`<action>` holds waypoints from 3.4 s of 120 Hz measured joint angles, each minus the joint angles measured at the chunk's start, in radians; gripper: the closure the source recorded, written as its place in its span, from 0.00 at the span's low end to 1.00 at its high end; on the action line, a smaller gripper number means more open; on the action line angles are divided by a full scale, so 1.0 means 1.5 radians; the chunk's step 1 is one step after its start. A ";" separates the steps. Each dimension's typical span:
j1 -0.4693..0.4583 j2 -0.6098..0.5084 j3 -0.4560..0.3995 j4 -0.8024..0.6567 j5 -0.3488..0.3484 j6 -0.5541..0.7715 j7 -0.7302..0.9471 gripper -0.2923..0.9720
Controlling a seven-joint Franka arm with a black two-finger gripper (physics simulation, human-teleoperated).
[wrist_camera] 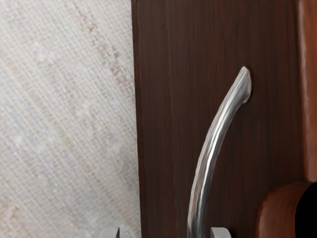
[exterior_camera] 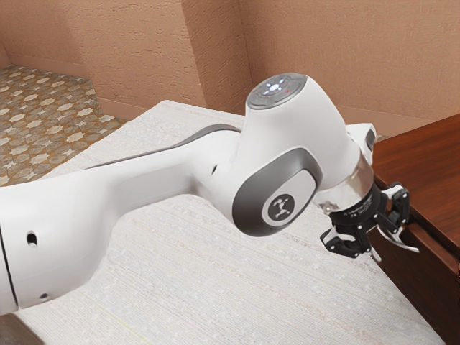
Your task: Pull the drawer handle with one arm to open the drawer
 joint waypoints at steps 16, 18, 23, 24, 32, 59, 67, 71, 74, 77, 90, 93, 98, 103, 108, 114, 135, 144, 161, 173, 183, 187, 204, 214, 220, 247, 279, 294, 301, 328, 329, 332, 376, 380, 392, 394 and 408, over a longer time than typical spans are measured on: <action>0.000 -0.010 0.000 -0.011 0.004 0.000 0.006 0.71; 0.000 -0.012 -0.001 -0.012 0.006 0.000 0.007 0.71; 0.002 -0.016 -0.001 -0.020 0.011 0.001 0.009 0.72; 0.002 -0.017 -0.001 -0.021 0.012 0.001 0.009 0.72; 0.003 -0.024 -0.002 -0.031 0.018 0.000 0.012 0.73; 0.001 -0.041 -0.001 -0.045 0.033 0.002 0.022 0.74; 0.001 -0.048 0.000 -0.053 0.036 0.002 0.024 0.74; 0.001 -0.051 0.000 -0.058 0.037 0.002 0.025 0.74; 0.002 -0.054 -0.001 -0.063 0.038 0.002 0.026 0.74; 0.002 -0.057 -0.002 -0.067 0.039 0.001 0.027 0.74; 0.002 -0.069 -0.002 -0.077 0.048 0.001 0.029 0.74; 0.001 -0.072 -0.001 -0.080 0.050 0.001 0.030 0.74; 0.001 -0.077 -0.001 -0.085 0.054 0.001 0.031 0.74; 0.001 -0.080 -0.001 -0.088 0.057 0.001 0.032 0.74; 0.000 -0.082 0.000 -0.092 0.059 0.001 0.033 0.74; 0.002 -0.087 -0.001 -0.100 0.062 0.001 0.034 0.74; 0.005 -0.109 -0.001 -0.124 0.071 0.001 0.036 0.73; 0.004 -0.117 0.001 -0.134 0.072 0.001 0.037 0.73; 0.006 -0.134 -0.001 -0.154 0.076 0.001 0.038 0.73; 0.003 -0.147 0.001 -0.166 0.083 0.002 0.039 0.73; 0.004 -0.158 0.000 -0.177 0.087 0.002 0.039 0.73; 0.004 -0.162 0.000 -0.182 0.088 0.002 0.038 0.72; 0.003 -0.180 0.001 -0.199 0.090 0.002 0.037 0.72; 0.003 -0.188 0.000 -0.207 0.090 0.002 0.036 0.72; 0.002 -0.197 0.000 -0.217 0.090 0.002 0.035 0.72; 0.003 -0.229 0.000 -0.250 0.092 0.002 0.033 0.71; 0.002 -0.262 0.000 -0.281 0.096 0.002 0.032 0.71; 0.000 -0.274 0.001 -0.292 0.101 0.002 0.030 0.71; 0.000 -0.278 0.001 -0.297 0.105 0.002 0.029 0.71; 0.005 -0.303 0.002 -0.323 0.116 0.001 0.025 0.71; 0.005 -0.304 0.002 -0.323 0.116 0.001 0.025 0.71; 0.005 -0.306 0.002 -0.325 0.117 0.001 0.024 0.71; 0.006 -0.331 0.007 -0.333 0.129 0.001 0.022 0.66; 0.006 -0.336 0.008 -0.333 0.133 0.001 0.022 0.66; 0.006 -0.362 0.008 -0.305 0.159 -0.014 0.021 0.64; 0.007 -0.363 0.008 -0.286 0.163 -0.024 0.021 0.63; 0.038 -0.345 0.005 -0.065 0.165 -0.171 -0.002 0.48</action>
